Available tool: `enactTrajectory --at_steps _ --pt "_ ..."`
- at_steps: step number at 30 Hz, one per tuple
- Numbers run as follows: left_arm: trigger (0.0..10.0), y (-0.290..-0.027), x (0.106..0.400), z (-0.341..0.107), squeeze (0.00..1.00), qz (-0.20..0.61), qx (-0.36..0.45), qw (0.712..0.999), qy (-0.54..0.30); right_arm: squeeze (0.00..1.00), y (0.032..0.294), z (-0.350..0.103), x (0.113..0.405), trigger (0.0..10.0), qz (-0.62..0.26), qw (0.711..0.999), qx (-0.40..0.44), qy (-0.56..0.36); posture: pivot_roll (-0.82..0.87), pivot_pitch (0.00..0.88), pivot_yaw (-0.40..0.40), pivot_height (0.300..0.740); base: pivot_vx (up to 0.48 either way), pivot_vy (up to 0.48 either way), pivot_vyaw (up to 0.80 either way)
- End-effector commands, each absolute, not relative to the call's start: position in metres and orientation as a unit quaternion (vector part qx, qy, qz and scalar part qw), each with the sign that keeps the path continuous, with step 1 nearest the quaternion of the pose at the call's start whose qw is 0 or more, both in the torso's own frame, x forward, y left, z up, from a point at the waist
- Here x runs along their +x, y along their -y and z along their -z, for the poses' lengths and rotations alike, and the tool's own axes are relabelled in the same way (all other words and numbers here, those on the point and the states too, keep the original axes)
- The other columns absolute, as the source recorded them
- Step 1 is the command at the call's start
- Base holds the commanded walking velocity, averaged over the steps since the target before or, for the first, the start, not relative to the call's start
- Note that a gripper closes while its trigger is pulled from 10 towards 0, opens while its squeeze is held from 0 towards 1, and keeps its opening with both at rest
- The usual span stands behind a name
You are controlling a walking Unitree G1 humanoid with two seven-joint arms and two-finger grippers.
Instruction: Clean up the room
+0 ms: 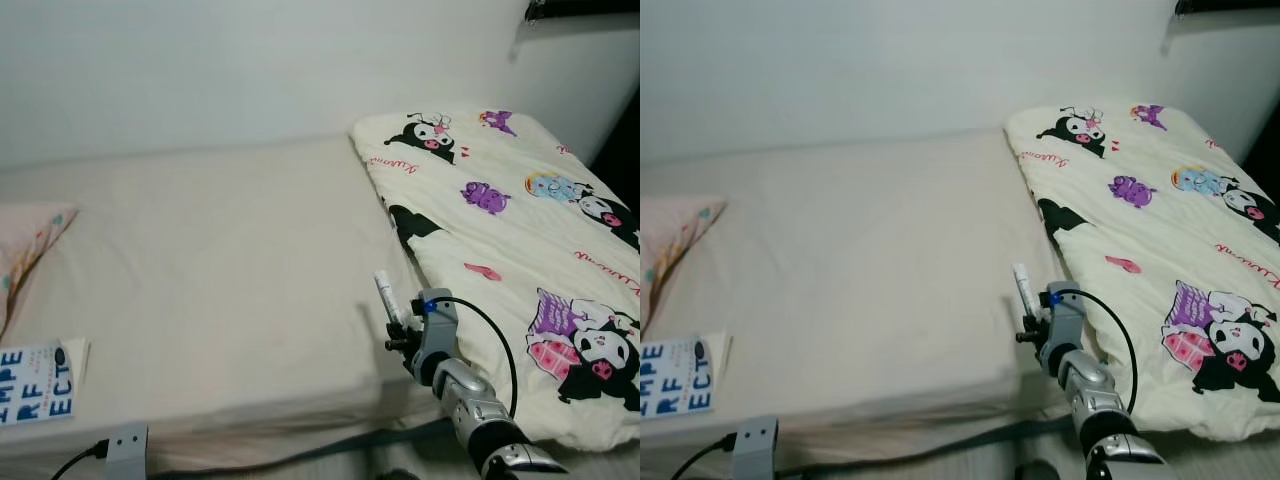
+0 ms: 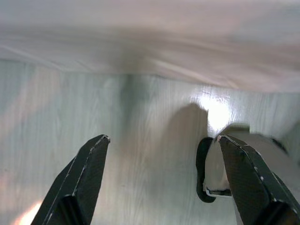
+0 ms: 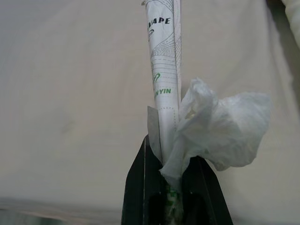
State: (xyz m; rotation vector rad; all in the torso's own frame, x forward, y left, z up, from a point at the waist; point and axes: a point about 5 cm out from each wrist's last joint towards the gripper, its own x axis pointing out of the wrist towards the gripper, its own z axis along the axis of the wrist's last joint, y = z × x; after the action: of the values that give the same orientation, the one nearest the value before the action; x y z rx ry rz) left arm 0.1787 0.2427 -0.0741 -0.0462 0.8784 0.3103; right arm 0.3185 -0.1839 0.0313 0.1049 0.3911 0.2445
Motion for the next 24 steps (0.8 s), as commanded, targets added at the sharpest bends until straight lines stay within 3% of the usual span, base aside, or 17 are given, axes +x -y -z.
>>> enactTrajectory --at_steps 1,11,14,15,20,22,23,24 --pt "10.0 -0.242 0.171 0.078 0.0 -0.154 -0.023 0.883 -0.442 0.0 0.18 -0.018 0.308 0.0 -0.127 0.966 0.047 -0.218 -0.04 0.055 0.023 0.701 0.0 0.0 0.0" --pt "10.0 -0.241 0.17 0.08 0.0 -0.156 -0.024 0.881 -0.447 0.0 0.193 0.023 0.269 0.0 -0.09 0.945 0.013 -0.314 -0.04 0.053 0.017 0.731 -0.424 0.0 0.0" --pt "10.0 -0.241 0.169 0.08 0.0 -0.157 -0.025 0.88 -0.447 0.0 0.196 0.031 0.259 0.0 -0.079 0.94 0.017 -0.332 -0.04 0.053 0.016 0.74 0.0 0.0 0.0" --pt "10.0 -0.24 0.168 0.081 0.0 -0.154 -0.025 0.88 -0.449 0.0 0.2 0.038 0.25 10.0 -0.067 0.935 0.018 -0.349 -0.05 0.056 0.014 0.74 0.0 0.0 0.0" --pt "10.0 -0.238 0.165 0.082 0.0 -0.151 -0.025 0.878 -0.453 0.0 0.206 0.055 0.225 10.0 -0.037 0.918 0.033 -0.392 -0.05 0.054 0.013 0.74 0.0 0.0 0.0" --pt "10.0 -0.234 0.164 0.084 0.0 -0.173 -0.111 0.871 -0.446 0.0 0.216 0.065 0.207 10.0 0.06 0.899 0.177 -0.395 -0.04 0.054 0.012 0.74 0.0 0.0 0.0" --pt "10.0 -0.234 0.164 0.084 0.0 -0.173 -0.111 0.871 -0.446 0.0 0.216 0.065 0.207 10.0 0.06 0.899 0.177 -0.395 -0.04 0.054 0.012 0.74 0.0 0.0 0.0" --pt "10.0 -0.234 0.167 0.083 0.0 -0.191 -0.184 0.866 -0.425 0.0 0.226 0.069 0.196 10.0 0.146 0.868 0.297 -0.37 -0.03 0.057 0.01 0.74 0.0 0.0 0.0"
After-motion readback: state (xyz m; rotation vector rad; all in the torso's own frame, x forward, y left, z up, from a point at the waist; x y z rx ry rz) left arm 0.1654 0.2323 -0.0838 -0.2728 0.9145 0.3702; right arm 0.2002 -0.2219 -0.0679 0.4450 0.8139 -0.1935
